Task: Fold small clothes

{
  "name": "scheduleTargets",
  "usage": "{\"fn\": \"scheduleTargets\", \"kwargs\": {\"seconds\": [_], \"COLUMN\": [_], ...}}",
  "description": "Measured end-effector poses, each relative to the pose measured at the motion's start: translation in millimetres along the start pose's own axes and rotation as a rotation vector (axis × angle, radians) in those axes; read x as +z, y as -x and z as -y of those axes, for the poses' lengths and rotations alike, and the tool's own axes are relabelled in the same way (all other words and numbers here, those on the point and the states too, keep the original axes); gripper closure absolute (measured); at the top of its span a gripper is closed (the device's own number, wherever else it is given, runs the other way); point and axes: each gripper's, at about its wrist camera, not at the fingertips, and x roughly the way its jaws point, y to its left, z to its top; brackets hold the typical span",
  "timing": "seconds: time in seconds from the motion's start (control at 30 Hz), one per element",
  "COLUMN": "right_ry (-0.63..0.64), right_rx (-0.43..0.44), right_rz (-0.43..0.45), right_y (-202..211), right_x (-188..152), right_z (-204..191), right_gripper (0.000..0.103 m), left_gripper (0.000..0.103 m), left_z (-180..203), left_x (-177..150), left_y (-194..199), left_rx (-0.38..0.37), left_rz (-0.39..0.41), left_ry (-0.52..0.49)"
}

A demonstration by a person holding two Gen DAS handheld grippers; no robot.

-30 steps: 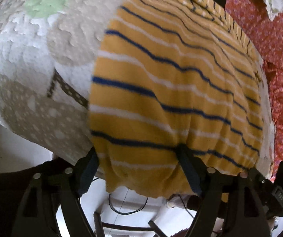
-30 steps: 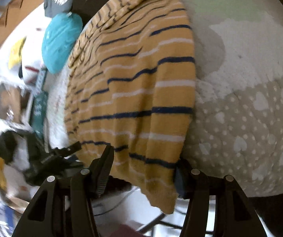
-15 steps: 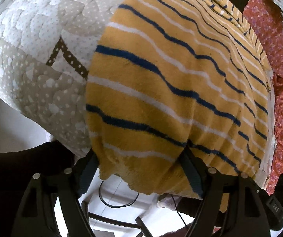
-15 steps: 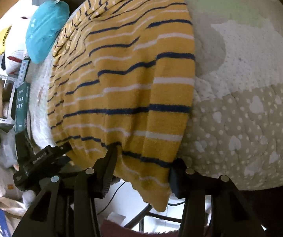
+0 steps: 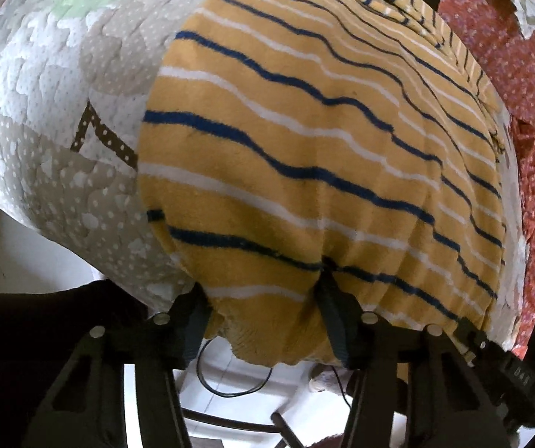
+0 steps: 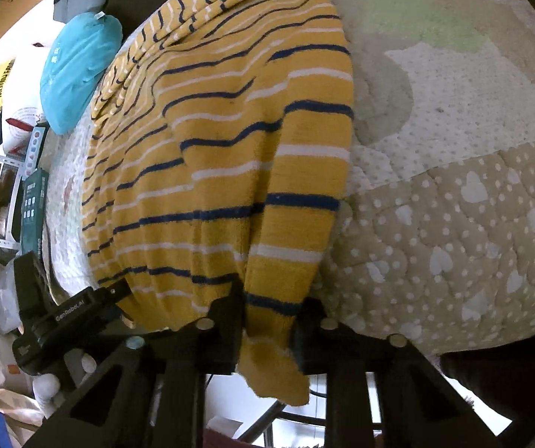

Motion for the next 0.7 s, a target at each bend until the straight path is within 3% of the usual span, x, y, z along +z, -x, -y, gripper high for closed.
{"fn": "scheduleTargets", "kwargs": {"seconds": [0.23,0.33,0.37,0.53,0.7], "right_ry": [-0.054,-0.024,-0.016,-0.01,0.011], "right_rx": [0.073,0.105,0.114,0.188,0.257], "right_rz": [0.028,0.022,0.016,0.027,0.053], "right_y": [-2,1,1,16,44], "right_x": [-2,-2,-1,-2,-8], "right_z": [14,17,19,23,20], "right_gripper": [0.081,0.083,0.09,0.093,0.093], "left_gripper": [0.045,0.078,0.088,0.089,0.089], "left_z": [16,23,30,53,36], "left_x": [13,16,15,6,-15], "left_y": [-3,4,8,32,62], "left_rx": [0.04,0.051,0.077,0.142,0.064], "left_rz": [-0.104,-0.126,-0.124,-0.07,-0.037], "left_ry": [0.029,0.047,0.022,-0.055,-0.01]}}
